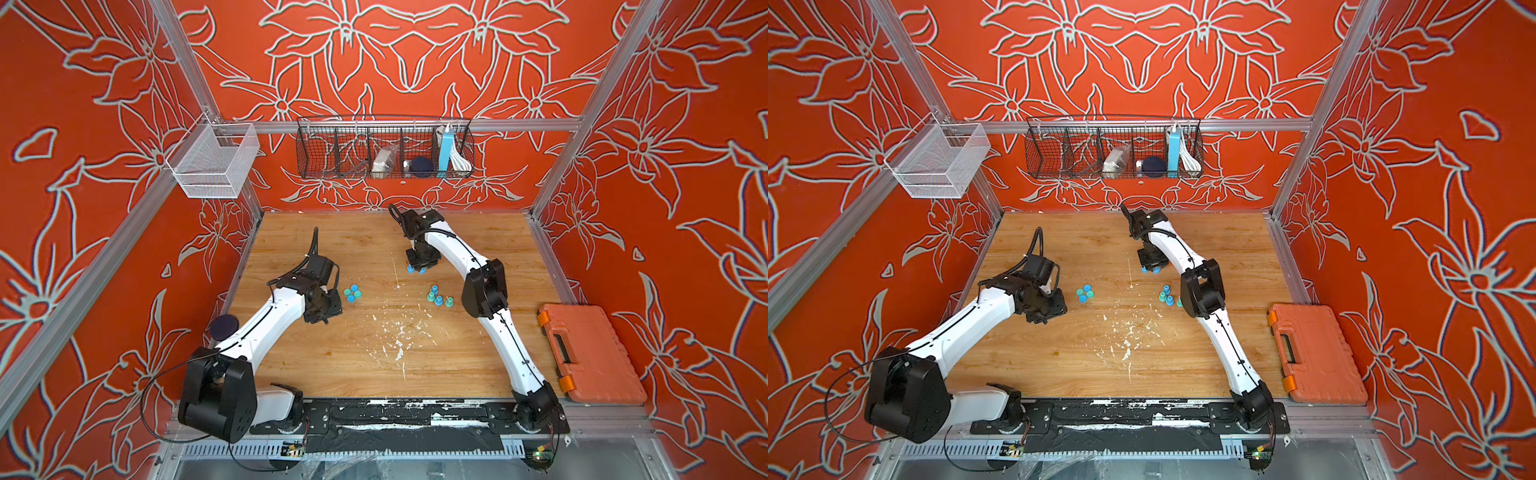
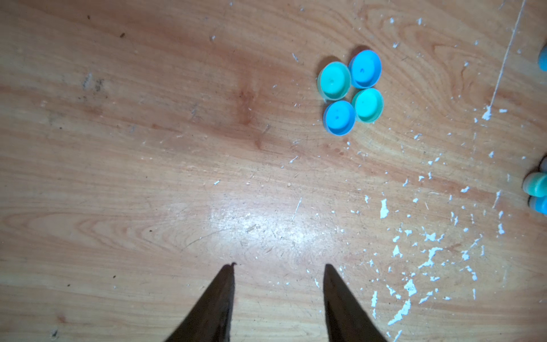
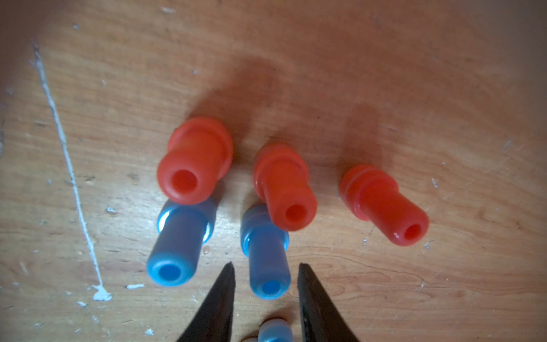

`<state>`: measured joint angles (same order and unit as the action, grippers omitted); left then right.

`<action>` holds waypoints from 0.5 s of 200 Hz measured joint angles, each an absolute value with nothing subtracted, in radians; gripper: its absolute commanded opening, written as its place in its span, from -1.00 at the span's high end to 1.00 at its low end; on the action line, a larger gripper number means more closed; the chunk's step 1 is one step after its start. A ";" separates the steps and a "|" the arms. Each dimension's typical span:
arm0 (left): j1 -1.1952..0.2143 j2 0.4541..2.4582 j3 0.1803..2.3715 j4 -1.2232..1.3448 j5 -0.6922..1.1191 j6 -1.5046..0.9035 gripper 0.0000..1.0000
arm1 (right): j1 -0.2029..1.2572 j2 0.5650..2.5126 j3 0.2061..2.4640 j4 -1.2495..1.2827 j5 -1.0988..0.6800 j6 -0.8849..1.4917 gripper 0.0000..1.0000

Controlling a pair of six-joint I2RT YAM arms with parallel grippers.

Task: Close the stamp cap
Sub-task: Place the stamp at the center of the board, then move the cover to the center of the board.

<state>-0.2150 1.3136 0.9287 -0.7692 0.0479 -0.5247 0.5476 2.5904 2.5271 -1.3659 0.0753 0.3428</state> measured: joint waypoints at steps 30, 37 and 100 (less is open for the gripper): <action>-0.215 1.343 0.972 -0.768 0.051 -0.524 0.02 | 0.548 2.563 2.527 -1.387 0.076 0.339 0.10; -0.215 1.354 0.984 -0.767 0.052 -0.524 0.01 | 0.548 2.550 2.526 -1.391 0.076 0.339 0.08; -0.215 1.536 1.151 -0.741 0.083 -0.524 0.02 | 0.547 2.298 2.431 -1.400 0.084 0.331 0.05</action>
<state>-0.2150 1.5356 1.1507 -0.7406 0.0834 -0.5236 0.5472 2.2978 2.4306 -1.3998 0.0845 0.3313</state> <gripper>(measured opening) 0.493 0.476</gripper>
